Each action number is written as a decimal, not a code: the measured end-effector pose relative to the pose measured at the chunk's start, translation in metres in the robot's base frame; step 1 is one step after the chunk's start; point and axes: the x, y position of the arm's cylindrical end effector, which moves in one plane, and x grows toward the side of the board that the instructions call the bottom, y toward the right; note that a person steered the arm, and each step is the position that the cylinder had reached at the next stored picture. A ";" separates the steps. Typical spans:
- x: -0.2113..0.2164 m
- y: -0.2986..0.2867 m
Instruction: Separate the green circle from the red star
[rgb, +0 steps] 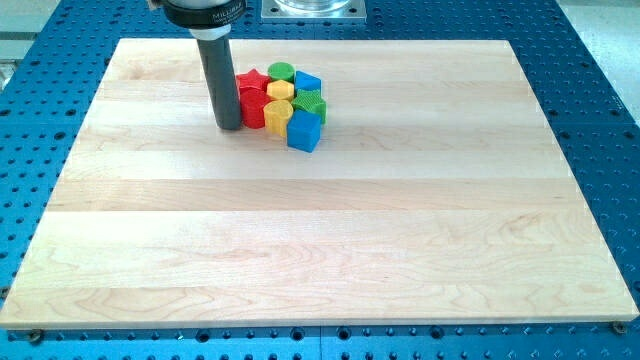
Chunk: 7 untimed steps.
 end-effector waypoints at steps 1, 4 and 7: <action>0.009 0.000; 0.145 -0.034; 0.187 0.051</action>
